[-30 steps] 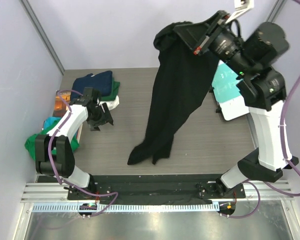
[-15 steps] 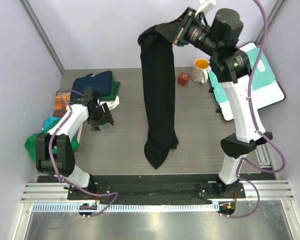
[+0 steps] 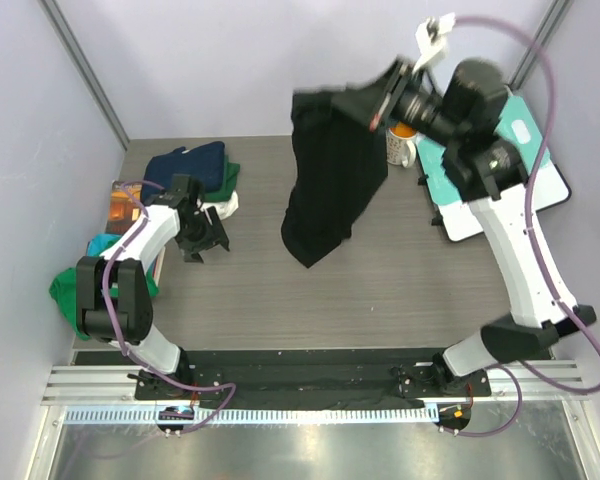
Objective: Fold and stack the t-shirts
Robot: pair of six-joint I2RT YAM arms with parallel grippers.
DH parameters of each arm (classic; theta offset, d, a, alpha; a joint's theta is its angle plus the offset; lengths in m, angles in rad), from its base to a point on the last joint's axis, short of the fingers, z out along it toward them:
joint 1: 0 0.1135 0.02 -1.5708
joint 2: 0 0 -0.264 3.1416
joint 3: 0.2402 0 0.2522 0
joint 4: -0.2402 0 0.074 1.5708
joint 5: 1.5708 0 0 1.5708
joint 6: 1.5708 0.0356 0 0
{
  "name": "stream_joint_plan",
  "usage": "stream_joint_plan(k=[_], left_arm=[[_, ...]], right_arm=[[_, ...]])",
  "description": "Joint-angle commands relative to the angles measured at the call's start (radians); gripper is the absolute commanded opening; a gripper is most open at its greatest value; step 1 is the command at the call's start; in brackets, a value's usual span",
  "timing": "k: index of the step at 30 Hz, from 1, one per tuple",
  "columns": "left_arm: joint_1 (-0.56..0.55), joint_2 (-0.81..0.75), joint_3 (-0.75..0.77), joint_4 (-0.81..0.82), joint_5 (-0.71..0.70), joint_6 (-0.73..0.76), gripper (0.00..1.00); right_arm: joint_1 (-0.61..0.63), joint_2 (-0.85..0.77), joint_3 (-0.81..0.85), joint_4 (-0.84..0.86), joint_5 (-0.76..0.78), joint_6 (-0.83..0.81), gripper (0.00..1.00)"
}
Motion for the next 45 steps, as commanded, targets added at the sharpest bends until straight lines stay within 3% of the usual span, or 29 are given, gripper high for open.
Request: stream_joint_plan(k=[1,5,18,26,28,30,32,38,41,45], left_arm=[[0.005,0.018,0.078,0.003,0.014,0.001,0.72],[0.004,0.053,0.117,-0.009,0.023,0.002,0.72],[-0.076,0.206,0.274,-0.023,0.013,-0.027,0.72],[-0.136,0.3,0.374,-0.028,0.008,-0.042,0.72],[-0.143,0.309,0.396,-0.029,0.011,-0.042,0.72],[-0.146,0.325,0.406,-0.031,0.014,-0.038,0.72],[-0.148,0.334,0.413,-0.037,0.016,-0.03,0.72],[-0.148,0.345,0.419,-0.052,0.017,-0.01,0.72],[-0.148,0.345,0.423,-0.054,0.026,-0.007,0.72],[-0.148,0.345,0.446,-0.08,0.017,0.004,0.72]], right_arm=[[0.002,-0.162,-0.429,-0.127,0.057,0.01,0.01],[0.007,-0.187,-0.622,-0.315,0.113,0.013,0.01],[0.135,-0.153,-0.862,-0.643,0.176,-0.042,0.01],[0.258,-0.145,-1.116,-0.676,0.188,0.033,0.02],[0.267,-0.168,-1.158,-0.659,0.186,0.05,0.04],[0.272,-0.209,-1.189,-0.66,0.223,0.079,0.36],[0.272,-0.248,-1.161,-0.671,0.258,0.096,0.61],[0.27,-0.357,-0.948,-0.747,0.456,0.13,0.62],[0.269,-0.343,-0.972,-0.735,0.57,0.12,0.63],[0.263,-0.285,-1.006,-0.714,0.598,0.111,0.63]])
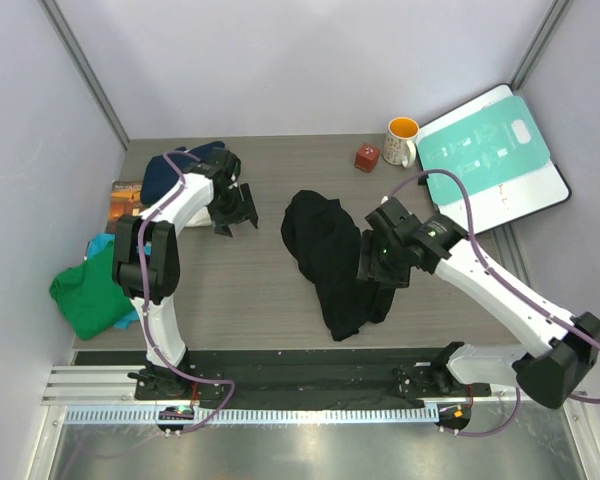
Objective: Fold and stack the t-shirts
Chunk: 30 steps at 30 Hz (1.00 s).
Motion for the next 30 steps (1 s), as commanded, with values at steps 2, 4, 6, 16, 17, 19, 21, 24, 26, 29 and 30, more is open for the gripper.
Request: stream_joint_plan(k=[2,4,6,16,17,19,21,24,26,29,30], left_arm=[[0.0,-0.021,0.045,-0.029,-0.008,0.037,0.72],[0.0,-0.033,0.032,-0.03,-0.015,0.044,0.72],[0.0,-0.037,0.014,-0.028,-0.017,0.047,0.72],[0.0,-0.06,-0.037,-0.005,-0.014,0.038,0.72],[0.0,-0.062,-0.035,-0.005,-0.017,0.041,0.72],[-0.001,-0.064,-0.035,-0.008,-0.025,0.046,0.72],[0.0,-0.065,-0.037,-0.007,-0.029,0.049,0.72],[0.0,-0.064,-0.038,-0.007,-0.026,0.047,0.72],[0.0,-0.064,-0.038,-0.007,-0.023,0.046,0.72],[0.0,-0.065,-0.034,-0.008,-0.023,0.046,0.72],[-0.001,-0.064,-0.032,-0.008,-0.023,0.046,0.72]], right_arm=[[-0.007,0.079,-0.042,-0.018,0.114,0.029,0.63],[-0.01,0.084,-0.051,-0.016,0.115,0.037,0.63],[-0.011,0.093,-0.054,-0.018,0.118,0.039,0.63],[-0.033,0.164,-0.129,0.057,0.08,-0.004,0.62],[-0.036,0.182,-0.131,0.059,0.077,-0.011,0.62],[-0.039,0.201,-0.13,0.062,0.079,-0.026,0.62],[-0.042,0.21,-0.128,0.08,0.088,-0.035,0.62],[-0.06,0.224,-0.128,0.113,0.068,-0.047,0.6],[-0.066,0.236,-0.123,0.12,0.065,-0.057,0.44],[-0.071,0.251,-0.116,0.123,0.069,-0.07,0.21],[-0.069,0.247,-0.113,0.12,0.072,-0.075,0.19]])
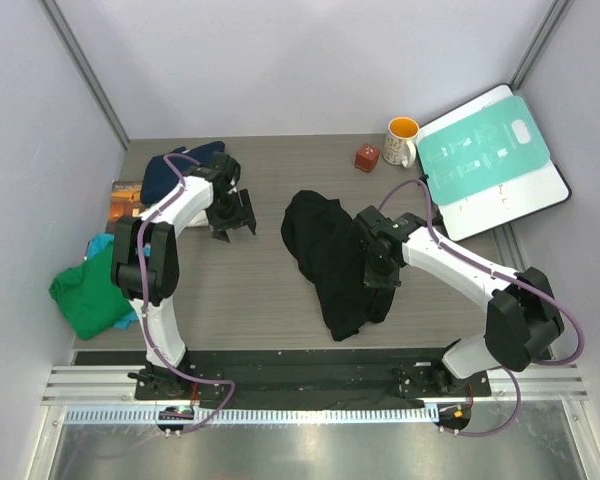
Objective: Fold and stack the t-shirts
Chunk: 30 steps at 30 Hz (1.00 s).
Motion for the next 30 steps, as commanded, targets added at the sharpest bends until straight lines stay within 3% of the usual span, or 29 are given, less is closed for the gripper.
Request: stream_joint_plan(k=[1,7,12,16,18,20,23,27,28,29,30], left_arm=[[0.0,-0.05,0.005,0.004,-0.009,0.016,0.72],[0.0,-0.041,0.014,0.006,-0.002,0.018,0.72],[0.0,-0.033,0.022,0.01,0.011,0.012,0.72],[0.0,-0.025,0.03,0.009,0.012,0.012,0.72],[-0.001,-0.025,0.03,0.009,0.014,0.012,0.72],[0.0,-0.025,0.023,0.013,0.011,0.01,0.72],[0.0,-0.025,0.016,0.018,0.014,0.009,0.71],[0.0,-0.021,0.023,0.012,0.015,0.01,0.72],[0.0,-0.016,0.034,0.009,0.012,0.013,0.72],[0.0,-0.018,0.04,0.004,0.009,0.019,0.72],[0.0,-0.018,0.043,-0.003,0.005,0.023,0.72]], right_arm=[[-0.008,-0.001,0.028,0.023,0.012,-0.024,0.17],[-0.017,-0.039,0.051,0.002,0.038,-0.037,0.01],[-0.017,-0.036,0.131,-0.026,-0.014,-0.061,0.01],[0.001,-0.008,0.183,0.003,-0.178,-0.035,0.01],[0.041,0.018,0.214,0.028,-0.259,-0.029,0.01],[0.099,0.036,0.309,0.032,-0.235,-0.049,0.01],[0.139,0.079,0.427,0.051,-0.241,-0.087,0.01],[0.153,0.208,0.481,0.037,-0.358,-0.148,0.01],[0.155,0.228,0.495,0.014,-0.349,-0.159,0.06],[0.155,0.237,0.508,-0.042,-0.308,-0.162,0.31],[0.155,0.236,0.515,-0.052,-0.236,-0.164,0.43]])
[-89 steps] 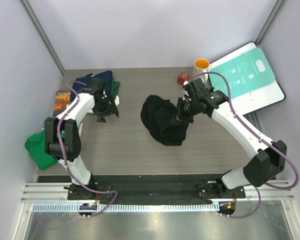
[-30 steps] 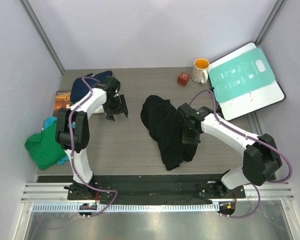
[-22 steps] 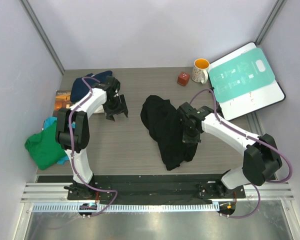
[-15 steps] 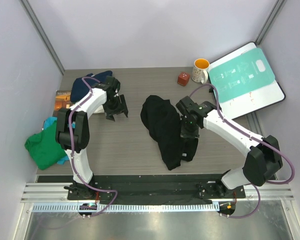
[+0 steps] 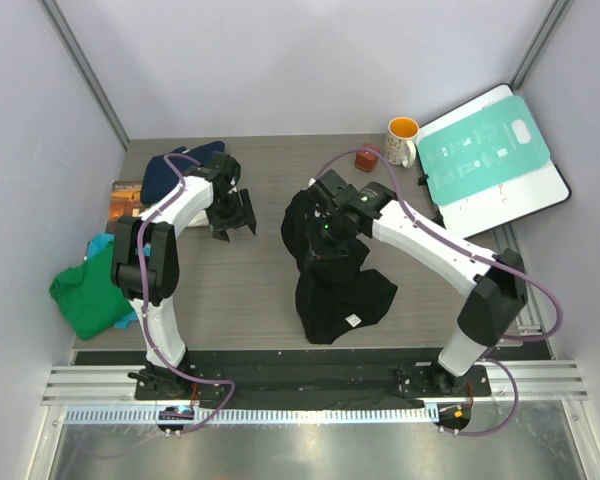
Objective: Fold and stack the t-shirts
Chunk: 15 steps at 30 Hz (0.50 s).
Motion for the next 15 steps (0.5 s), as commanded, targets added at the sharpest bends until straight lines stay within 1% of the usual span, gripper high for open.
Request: stream_joint_plan(k=[1,2,4,5,7,8,12,15], left_arm=[[0.0,-0.021,0.044,-0.007,-0.007,0.027,0.72],[0.0,-0.024,0.044,-0.007,-0.011,0.032,0.72],[0.0,-0.024,0.039,-0.006,-0.014,0.036,0.72],[0.0,-0.021,0.038,-0.006,-0.013,0.035,0.72],[0.0,-0.016,0.035,-0.006,-0.01,0.033,0.72],[0.0,-0.015,0.033,-0.003,-0.005,0.032,0.72],[0.0,-0.015,0.031,0.002,-0.002,0.029,0.72],[0.0,-0.011,0.031,0.0,-0.001,0.03,0.72]], right_arm=[[0.003,0.019,0.044,-0.089,0.092,-0.062,0.49],[0.001,0.004,0.046,-0.083,0.131,-0.056,0.62],[-0.017,-0.033,0.038,-0.081,0.207,-0.034,0.61],[-0.029,-0.044,0.033,-0.083,0.231,-0.024,0.58],[-0.058,-0.072,-0.002,-0.083,0.296,-0.001,0.57],[-0.071,-0.101,-0.019,-0.081,0.325,0.012,0.55],[-0.166,-0.138,-0.175,-0.043,0.327,0.018,0.54],[-0.218,-0.141,-0.259,0.028,0.341,-0.004,0.54]])
